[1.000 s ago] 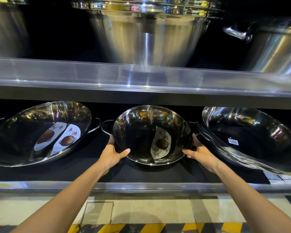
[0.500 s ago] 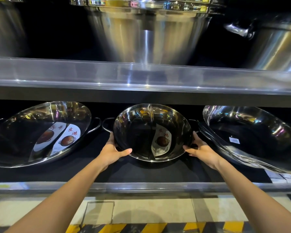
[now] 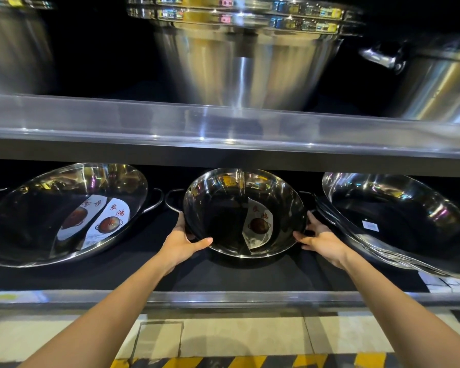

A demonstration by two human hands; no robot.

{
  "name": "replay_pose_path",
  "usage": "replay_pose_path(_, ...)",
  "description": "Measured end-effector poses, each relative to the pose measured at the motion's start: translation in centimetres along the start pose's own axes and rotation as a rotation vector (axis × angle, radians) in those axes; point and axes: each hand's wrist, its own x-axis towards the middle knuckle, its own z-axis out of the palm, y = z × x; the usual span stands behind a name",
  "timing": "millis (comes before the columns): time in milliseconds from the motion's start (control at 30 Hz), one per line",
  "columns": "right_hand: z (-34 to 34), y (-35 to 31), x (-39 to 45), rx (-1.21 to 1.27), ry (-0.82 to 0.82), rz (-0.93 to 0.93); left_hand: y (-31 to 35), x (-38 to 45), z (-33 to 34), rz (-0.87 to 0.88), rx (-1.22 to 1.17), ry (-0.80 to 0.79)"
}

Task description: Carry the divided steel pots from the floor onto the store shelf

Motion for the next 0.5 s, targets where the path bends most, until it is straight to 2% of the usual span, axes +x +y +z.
replay_pose_path(300,0.3,0.0,0.0,-0.101,0.057,0.043,0.3,-0.2,-0.9,0.019,0.039,-0.038)
replay_pose_path(400,0.6,-0.9,-1.4,-0.262,0.121,0.056,1.3,-0.8,-1.7,-0.005,0.076,0.016)
replay_pose_path(500,1.0,-2.9,-3.6,-0.489,0.243,0.092,3.8,-2.2,-3.1,-0.022,0.298,0.048)
